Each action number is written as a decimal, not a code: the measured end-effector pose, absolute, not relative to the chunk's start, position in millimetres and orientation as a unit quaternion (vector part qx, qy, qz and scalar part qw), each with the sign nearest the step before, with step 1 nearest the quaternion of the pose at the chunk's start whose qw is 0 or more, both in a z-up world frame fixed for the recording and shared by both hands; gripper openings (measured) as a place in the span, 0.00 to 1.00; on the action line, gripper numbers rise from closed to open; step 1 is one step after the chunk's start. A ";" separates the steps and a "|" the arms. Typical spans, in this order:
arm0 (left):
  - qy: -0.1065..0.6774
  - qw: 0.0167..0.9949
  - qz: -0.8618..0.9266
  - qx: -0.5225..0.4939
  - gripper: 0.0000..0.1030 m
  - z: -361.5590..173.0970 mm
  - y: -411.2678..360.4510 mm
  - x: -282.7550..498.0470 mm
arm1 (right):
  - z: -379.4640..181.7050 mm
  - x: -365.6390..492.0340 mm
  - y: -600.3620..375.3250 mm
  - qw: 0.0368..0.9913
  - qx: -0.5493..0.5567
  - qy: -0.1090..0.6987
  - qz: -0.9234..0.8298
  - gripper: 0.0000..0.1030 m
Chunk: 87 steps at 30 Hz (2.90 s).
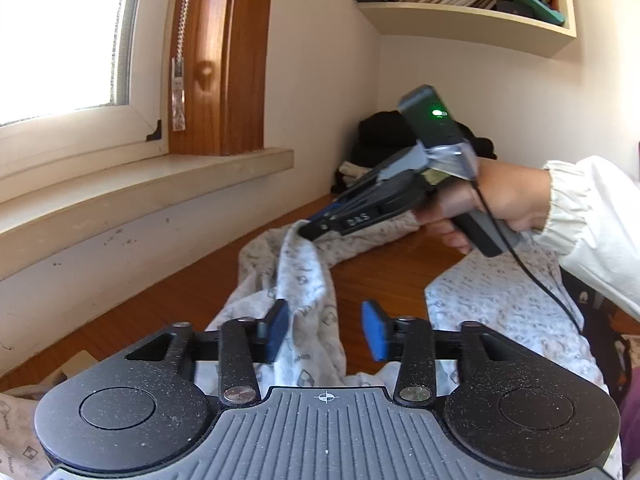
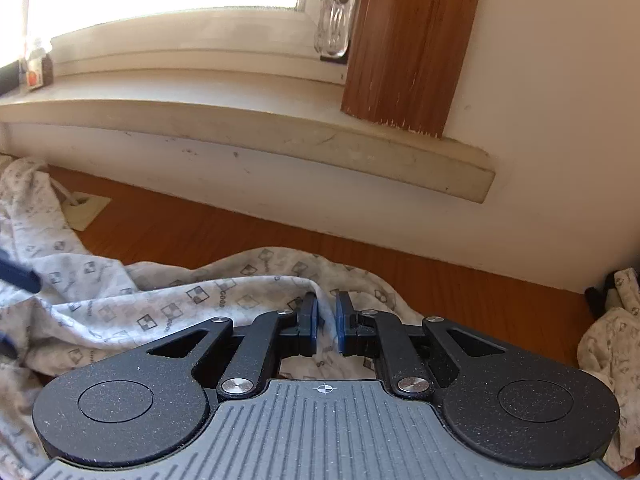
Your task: Fold clothes
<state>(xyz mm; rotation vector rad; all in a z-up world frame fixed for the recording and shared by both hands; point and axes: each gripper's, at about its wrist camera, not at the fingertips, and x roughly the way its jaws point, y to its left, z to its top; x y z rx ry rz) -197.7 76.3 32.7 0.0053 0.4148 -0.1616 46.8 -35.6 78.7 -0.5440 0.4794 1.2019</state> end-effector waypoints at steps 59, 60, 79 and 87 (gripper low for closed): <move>0.225 0.960 0.047 -0.158 0.04 31.0 140.1 -190.3 | 61.0 87.0 -87.6 0.829 -0.232 0.204 0.467 0.36; 0.222 0.962 0.046 -0.153 0.04 33.7 138.1 -191.4 | 60.3 89.1 -91.5 0.828 -0.224 0.205 0.471 0.36; 0.311 0.949 0.055 -0.008 0.24 33.7 70.7 -155.1 | 52.4 101.8 -103.2 0.833 -0.139 0.209 0.492 0.45; 0.325 0.943 0.073 0.015 0.26 28.2 71.2 -142.6 | 56.1 98.7 -110.5 0.838 -0.131 0.189 0.495 0.45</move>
